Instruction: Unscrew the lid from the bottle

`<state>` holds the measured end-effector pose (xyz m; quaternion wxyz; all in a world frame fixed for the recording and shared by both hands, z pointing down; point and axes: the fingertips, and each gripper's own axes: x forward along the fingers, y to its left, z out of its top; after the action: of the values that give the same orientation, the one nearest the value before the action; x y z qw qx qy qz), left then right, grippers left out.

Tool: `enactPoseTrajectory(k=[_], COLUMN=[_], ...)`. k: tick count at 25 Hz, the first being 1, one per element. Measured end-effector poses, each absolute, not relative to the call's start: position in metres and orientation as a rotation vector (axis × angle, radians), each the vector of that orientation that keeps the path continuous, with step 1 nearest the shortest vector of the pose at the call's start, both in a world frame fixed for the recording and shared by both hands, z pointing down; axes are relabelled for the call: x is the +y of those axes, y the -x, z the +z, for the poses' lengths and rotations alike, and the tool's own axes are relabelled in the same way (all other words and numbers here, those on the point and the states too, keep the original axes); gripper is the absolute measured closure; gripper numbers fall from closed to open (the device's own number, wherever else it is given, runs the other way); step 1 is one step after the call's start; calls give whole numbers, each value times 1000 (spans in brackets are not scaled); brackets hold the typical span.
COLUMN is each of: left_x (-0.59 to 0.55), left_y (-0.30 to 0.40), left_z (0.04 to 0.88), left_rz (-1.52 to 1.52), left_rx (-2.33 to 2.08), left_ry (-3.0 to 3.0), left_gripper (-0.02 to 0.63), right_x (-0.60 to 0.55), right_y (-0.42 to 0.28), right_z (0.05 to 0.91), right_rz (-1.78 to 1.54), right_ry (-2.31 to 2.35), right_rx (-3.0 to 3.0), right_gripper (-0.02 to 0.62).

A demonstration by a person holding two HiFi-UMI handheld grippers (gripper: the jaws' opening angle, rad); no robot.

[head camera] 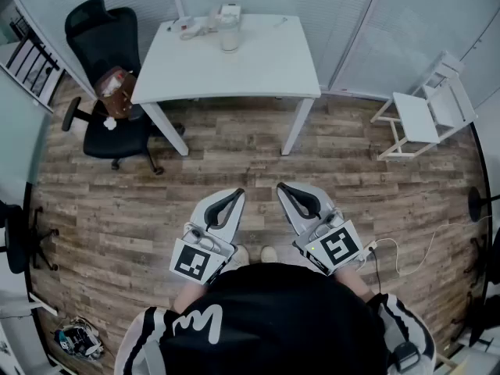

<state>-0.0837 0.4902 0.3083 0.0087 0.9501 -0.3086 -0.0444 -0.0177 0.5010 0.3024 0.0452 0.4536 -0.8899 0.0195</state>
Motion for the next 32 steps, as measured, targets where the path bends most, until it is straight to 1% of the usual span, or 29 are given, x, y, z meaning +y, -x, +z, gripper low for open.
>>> enactPoseTrajectory(k=[17,32], left_x=[490,483], left_y=[102,154], left_z=[312,328], left_rz=[-141,-110], left_rx=[-973,-977], left_ry=[-2958,-2953], left_gripper=[601,601], right_x=[504,494], right_y=[38,72], right_z=[302,322], right_rz=[26,127], right_ry=[-1377,-1498], right_rx=[-2732,-2694], right_gripper=[594,594])
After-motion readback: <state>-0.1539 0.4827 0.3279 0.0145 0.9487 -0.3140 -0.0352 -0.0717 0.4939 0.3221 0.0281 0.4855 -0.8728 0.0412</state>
